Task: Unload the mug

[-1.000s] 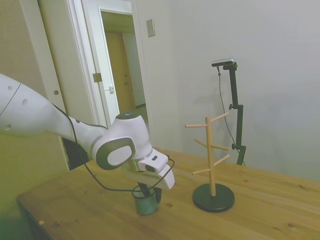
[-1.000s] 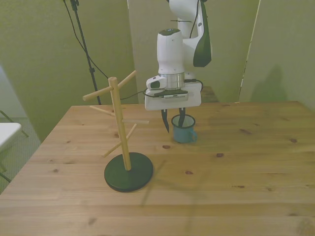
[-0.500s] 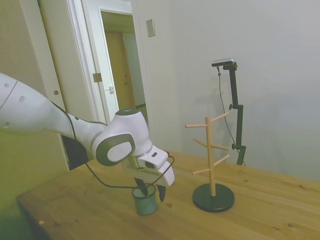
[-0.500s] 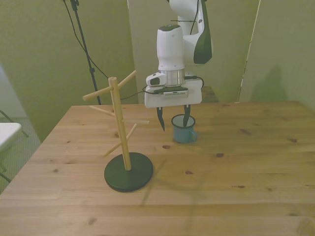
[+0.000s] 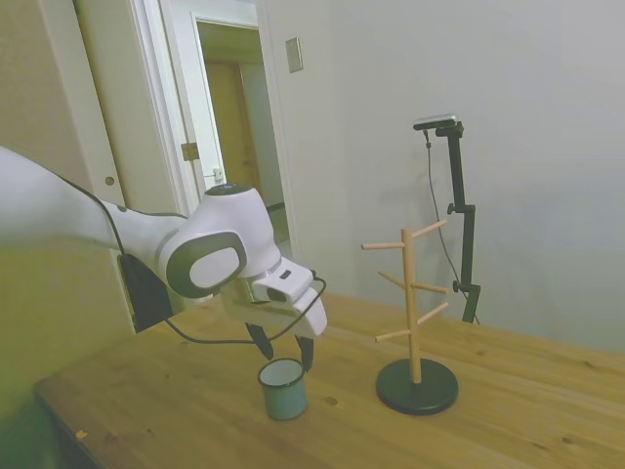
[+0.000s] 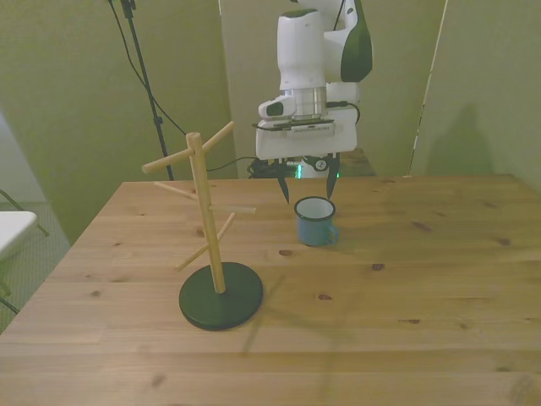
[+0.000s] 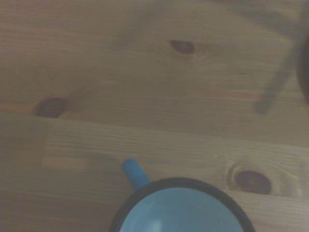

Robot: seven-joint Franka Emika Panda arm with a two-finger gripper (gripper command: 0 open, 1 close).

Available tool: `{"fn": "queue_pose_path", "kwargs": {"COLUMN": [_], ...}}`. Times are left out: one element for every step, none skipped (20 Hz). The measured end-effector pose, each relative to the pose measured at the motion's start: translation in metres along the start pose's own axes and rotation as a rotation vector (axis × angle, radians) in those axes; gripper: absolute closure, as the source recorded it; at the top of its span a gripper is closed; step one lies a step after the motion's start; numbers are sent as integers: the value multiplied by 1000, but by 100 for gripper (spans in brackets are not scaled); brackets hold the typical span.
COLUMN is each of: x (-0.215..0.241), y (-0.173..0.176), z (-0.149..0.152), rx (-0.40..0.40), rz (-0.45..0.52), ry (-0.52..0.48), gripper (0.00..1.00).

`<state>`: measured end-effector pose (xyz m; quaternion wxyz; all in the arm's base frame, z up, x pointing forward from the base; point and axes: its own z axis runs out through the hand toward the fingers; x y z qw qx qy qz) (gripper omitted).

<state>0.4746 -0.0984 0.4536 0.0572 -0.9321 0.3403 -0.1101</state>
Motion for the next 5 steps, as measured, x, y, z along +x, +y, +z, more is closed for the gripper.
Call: {"fn": "queue_pose_path", "kwargs": {"x": [-5,-10,-15,-21,-26], "y": [-2,-4,-6,-8,-10], "z": [-7,-12,-18,-22,-25], "rx": [1,1,0,-1,-3], "rz": [-6,-13,-20,-27,-33], "ry": [-5,-9,-15,-20,-27], "gripper": [0,0,0,0,0]}}
